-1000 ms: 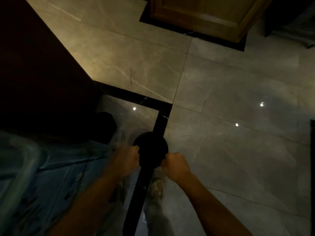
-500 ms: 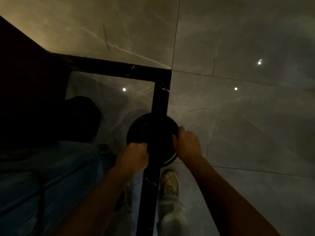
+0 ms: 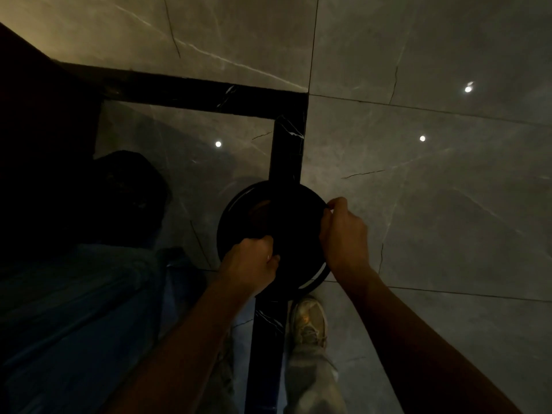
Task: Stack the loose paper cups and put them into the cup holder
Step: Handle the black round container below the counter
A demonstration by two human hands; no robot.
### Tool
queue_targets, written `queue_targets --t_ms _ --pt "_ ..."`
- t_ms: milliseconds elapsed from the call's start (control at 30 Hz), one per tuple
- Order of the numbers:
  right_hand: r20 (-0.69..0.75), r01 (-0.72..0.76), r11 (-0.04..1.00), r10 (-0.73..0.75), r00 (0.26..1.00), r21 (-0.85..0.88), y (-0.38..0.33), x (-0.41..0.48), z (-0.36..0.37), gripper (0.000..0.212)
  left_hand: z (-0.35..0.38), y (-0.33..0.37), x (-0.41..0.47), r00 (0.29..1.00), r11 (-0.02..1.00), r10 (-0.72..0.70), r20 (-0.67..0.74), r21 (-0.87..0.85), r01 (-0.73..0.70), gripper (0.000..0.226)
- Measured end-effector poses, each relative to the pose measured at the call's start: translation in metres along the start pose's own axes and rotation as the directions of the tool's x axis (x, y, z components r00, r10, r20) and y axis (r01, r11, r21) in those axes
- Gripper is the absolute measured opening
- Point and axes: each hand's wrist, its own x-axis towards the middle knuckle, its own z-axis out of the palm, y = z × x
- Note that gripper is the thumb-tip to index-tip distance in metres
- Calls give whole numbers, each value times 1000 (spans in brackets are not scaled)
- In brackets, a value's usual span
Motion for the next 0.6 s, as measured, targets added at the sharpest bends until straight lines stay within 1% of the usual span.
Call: queue_targets --t_ms 100,200,300,433,533,600 --pt "-6 -28 1000 28 1000 14 0 4 4 12 5 -1 11 1000 1000 17 -8 -2 -17 28" --pt "-13 -20 1000 20 1000 22 0 2 6 11 8 2 23 999 1000 27 -23 2 -27 23" --pt "-25 -14 999 15 1000 32 0 1 5 11 7 6 33 999 999 30 -21 13 -30 23" --pt "-20 -17 999 18 1000 32 -2 0 4 13 5 13 44 999 993 -1 -43 -115 -4 20" --pt "-4 -38 999 38 999 25 -2 0 5 12 6 17 49 999 987 -14 -33 -158 9 24" --pt "-10 -30 999 30 1000 31 -1 1 6 11 6 19 51 1000 985 -13 -20 -174 9 31"
